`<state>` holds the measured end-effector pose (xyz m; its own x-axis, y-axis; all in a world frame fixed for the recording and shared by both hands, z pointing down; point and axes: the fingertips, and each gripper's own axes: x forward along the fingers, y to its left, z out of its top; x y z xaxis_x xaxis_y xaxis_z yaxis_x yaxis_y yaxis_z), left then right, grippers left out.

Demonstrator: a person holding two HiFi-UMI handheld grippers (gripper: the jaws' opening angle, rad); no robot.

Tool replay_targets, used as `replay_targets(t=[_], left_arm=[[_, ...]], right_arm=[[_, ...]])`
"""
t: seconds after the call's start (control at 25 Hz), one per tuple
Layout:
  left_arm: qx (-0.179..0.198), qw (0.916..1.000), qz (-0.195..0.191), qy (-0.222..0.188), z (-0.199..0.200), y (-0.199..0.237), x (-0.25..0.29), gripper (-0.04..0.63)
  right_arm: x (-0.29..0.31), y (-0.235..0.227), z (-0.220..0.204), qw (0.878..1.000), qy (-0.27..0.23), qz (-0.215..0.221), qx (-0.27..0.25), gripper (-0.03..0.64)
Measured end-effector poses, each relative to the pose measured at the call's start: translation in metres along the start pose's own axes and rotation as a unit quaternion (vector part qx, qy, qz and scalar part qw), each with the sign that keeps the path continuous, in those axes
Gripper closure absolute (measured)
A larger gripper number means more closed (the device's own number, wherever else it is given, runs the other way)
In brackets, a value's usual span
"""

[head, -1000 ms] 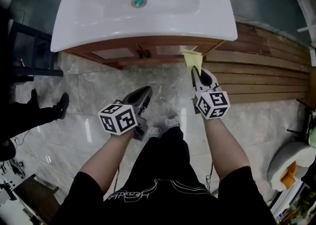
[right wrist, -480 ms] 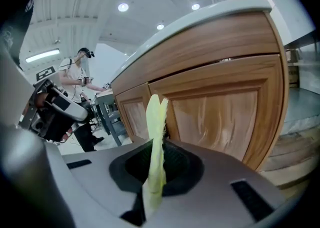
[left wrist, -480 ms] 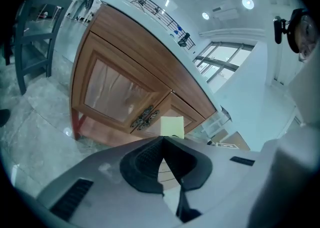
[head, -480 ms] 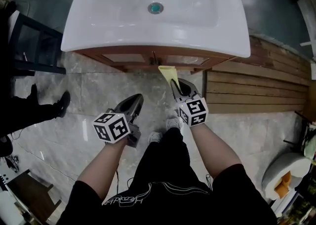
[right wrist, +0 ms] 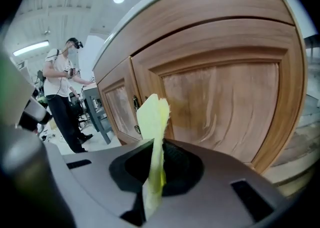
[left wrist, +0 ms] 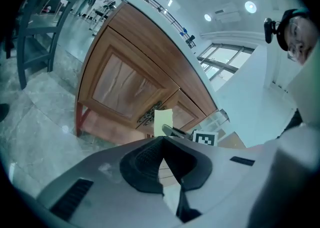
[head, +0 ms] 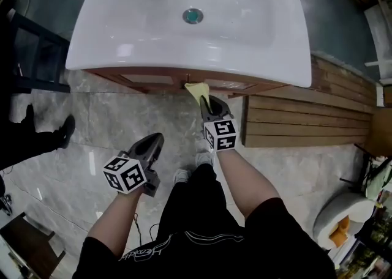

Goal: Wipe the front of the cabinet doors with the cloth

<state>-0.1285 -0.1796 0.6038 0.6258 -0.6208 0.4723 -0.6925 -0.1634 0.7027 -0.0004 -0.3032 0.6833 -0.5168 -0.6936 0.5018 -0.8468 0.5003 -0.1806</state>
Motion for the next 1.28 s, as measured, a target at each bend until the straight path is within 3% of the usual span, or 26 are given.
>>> replay_targets(t=[0.44,0.64,1.28], left_arm=[[0.05,0.9986,-0.017,0.0,0.008,-0.01,0.021,0.591],[0.059,0.9972,-0.043,-0.012,0.011,-0.022,0.033,0.591],[0.095,0.991,-0.085,0.042,-0.022,-0.07,0.078,0.591]], right_arm=[[0.015,-0.025,0.001,0.998,0.006,-0.056,0.015,0.577],[0.015,-0.038,0.004,0.997,-0.002,-0.069,0.037,0.577],[-0.05,-0.135,-0.019,0.984,-0.015,-0.155,0.083,0.577]])
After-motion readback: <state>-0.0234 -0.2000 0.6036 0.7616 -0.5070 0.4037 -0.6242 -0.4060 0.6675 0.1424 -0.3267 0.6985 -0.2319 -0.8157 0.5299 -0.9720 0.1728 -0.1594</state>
